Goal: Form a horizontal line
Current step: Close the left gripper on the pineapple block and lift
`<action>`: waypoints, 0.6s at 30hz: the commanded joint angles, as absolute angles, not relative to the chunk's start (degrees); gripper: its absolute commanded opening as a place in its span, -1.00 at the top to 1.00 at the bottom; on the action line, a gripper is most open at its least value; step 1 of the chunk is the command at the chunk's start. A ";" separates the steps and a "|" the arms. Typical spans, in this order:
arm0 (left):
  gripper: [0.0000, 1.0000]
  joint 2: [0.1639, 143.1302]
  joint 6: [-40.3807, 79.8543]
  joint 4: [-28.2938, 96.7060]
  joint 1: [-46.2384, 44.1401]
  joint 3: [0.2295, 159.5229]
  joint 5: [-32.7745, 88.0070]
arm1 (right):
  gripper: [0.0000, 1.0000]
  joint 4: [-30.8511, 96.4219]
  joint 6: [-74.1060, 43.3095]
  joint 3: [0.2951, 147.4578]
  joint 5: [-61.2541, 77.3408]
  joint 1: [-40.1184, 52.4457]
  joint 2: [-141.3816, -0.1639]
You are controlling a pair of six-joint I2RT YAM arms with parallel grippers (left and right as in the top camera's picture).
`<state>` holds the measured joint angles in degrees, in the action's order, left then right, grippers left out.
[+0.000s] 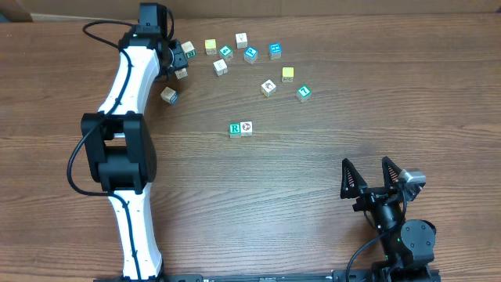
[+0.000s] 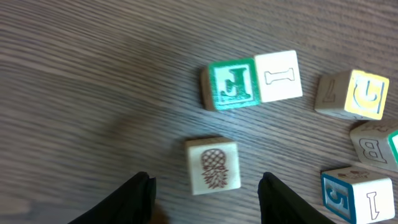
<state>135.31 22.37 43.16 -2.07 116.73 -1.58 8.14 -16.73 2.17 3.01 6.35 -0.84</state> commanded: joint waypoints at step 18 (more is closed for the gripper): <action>0.02 141.10 23.16 41.10 -2.96 116.66 -0.60 | -1.00 7.77 -16.86 1.98 3.14 5.98 -0.16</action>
